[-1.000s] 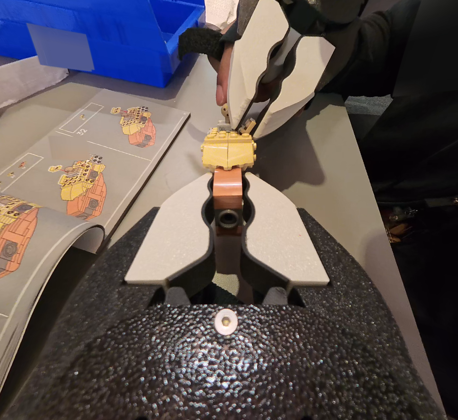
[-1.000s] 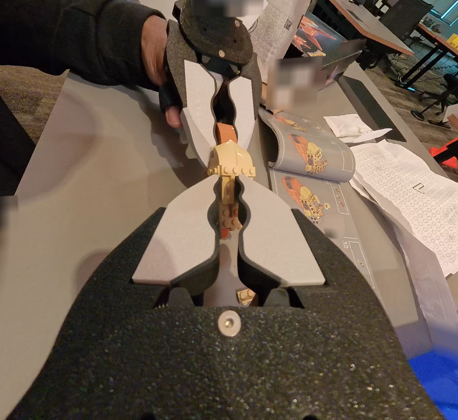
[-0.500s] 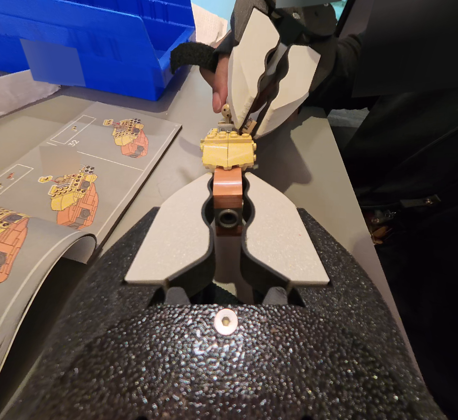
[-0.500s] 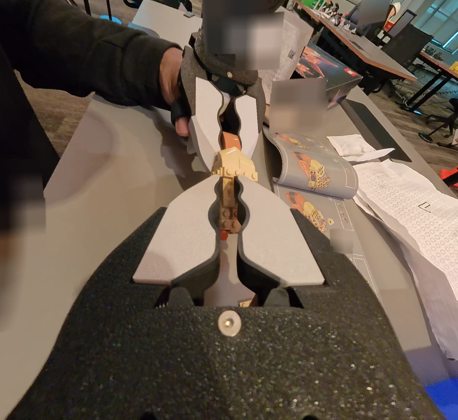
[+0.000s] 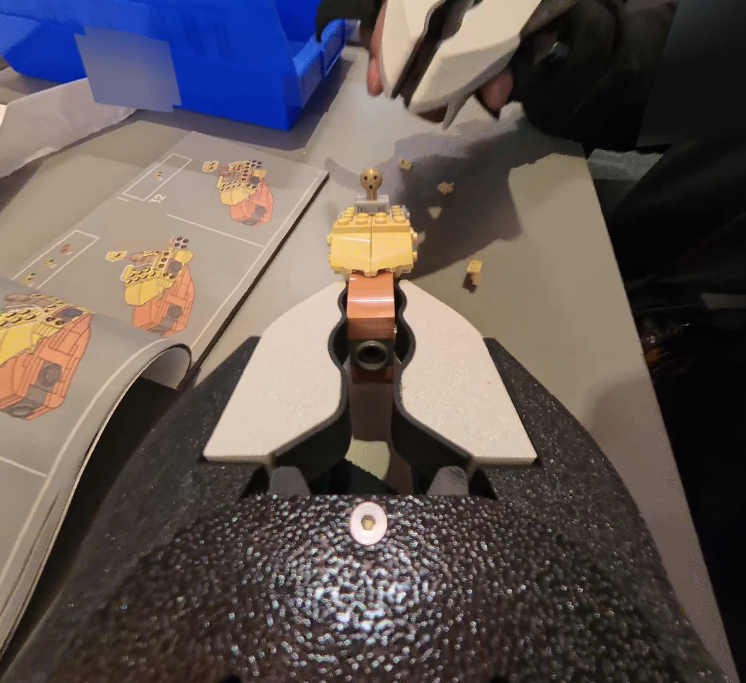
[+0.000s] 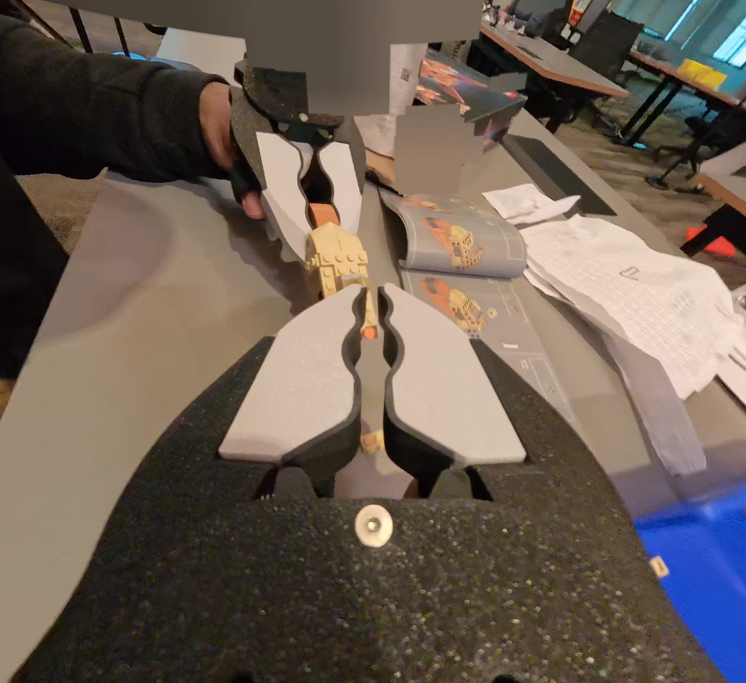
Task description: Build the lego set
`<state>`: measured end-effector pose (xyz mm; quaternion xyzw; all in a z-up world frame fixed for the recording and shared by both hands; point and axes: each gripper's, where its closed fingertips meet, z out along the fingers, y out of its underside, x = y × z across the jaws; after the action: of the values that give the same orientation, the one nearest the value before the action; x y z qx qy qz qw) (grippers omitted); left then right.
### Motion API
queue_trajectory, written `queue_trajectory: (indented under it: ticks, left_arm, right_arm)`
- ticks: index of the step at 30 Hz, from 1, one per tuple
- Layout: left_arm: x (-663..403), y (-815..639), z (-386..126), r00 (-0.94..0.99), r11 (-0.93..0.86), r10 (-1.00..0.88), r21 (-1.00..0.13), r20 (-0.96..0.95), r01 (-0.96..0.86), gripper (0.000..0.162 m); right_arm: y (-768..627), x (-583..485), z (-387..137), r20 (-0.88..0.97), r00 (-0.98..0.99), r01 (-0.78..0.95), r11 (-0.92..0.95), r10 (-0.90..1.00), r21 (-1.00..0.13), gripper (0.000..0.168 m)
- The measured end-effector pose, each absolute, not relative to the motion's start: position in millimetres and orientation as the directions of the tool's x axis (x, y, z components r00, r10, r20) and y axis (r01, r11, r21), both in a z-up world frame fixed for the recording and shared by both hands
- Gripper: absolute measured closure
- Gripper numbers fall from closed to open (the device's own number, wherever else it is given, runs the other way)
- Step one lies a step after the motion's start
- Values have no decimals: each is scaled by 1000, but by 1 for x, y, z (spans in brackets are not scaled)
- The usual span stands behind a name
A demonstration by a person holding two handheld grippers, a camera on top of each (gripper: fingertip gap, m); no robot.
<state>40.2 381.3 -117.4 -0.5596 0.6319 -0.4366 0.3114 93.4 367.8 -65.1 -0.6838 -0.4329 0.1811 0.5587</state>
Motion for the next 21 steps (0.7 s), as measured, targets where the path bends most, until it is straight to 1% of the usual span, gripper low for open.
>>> queue_trajectory:
  ticks: [4,9,12,16,21]
  left_arm:
    - [38,382,-125,-176,19,-982,-878,74,-477,144]
    - [37,380,-134,-188,37,-979,-850,73,-525,144]
    - [35,379,-137,-191,20,-976,-837,102,-547,144]
    - [31,378,-147,-188,30,-976,-796,107,-604,144]
    - [31,375,-148,-196,51,-977,-793,87,-607,144]
  right_arm:
    - [339,93,-83,170,499,445,-83,850,-892,164]
    - [312,81,-132,135,442,615,-190,887,-766,162]
    - [303,76,-151,123,433,673,-230,893,-703,162]
    - [303,75,-158,65,468,658,-299,881,-691,157]
    - [302,73,-161,49,475,673,-327,879,-664,155]
